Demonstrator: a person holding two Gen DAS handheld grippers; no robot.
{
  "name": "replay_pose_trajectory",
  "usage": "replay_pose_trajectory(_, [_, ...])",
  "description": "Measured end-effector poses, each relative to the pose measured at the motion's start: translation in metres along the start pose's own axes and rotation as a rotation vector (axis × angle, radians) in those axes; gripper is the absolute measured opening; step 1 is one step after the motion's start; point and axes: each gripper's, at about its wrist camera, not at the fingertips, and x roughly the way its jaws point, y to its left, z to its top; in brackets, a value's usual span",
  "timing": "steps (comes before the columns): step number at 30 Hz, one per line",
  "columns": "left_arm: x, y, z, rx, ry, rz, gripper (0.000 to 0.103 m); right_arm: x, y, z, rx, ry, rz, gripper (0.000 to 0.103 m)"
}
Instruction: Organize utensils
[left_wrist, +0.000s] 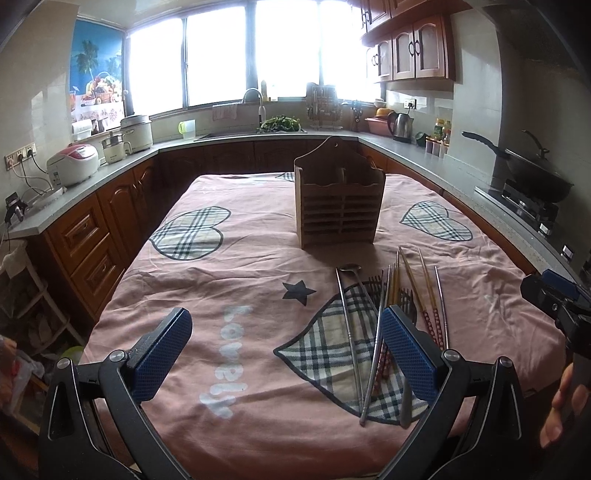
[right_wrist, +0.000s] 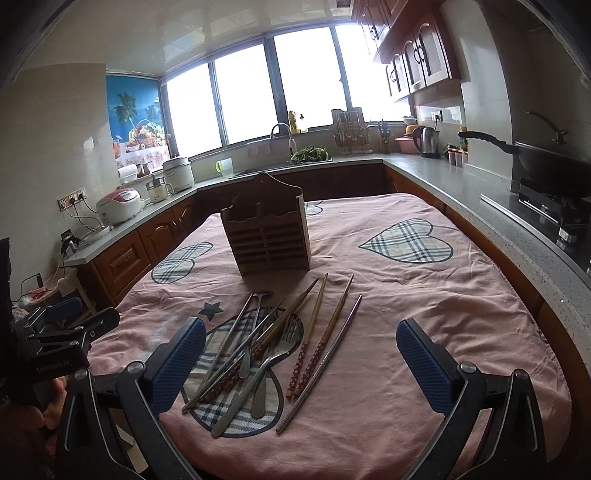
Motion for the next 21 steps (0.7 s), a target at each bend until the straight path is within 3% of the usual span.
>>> replay_pose_trajectory(11, [0.077, -0.005, 0.012, 0.007, 0.175, -0.022, 0.103, 0.058, -0.028, 0.016, 0.062, 0.114, -0.053, 0.101])
replay_pose_trajectory(15, [0.102, -0.013, 0.017, 0.028, 0.222, -0.028, 0.099, 0.085, -0.036, 0.016, 0.075, 0.180, -0.084, 0.081])
replay_pose_trajectory(21, [0.140, -0.018, 0.022, 0.010, 0.313, -0.080, 0.085, 0.125, -0.049, 0.012, 0.118, 0.284, -0.088, 0.065])
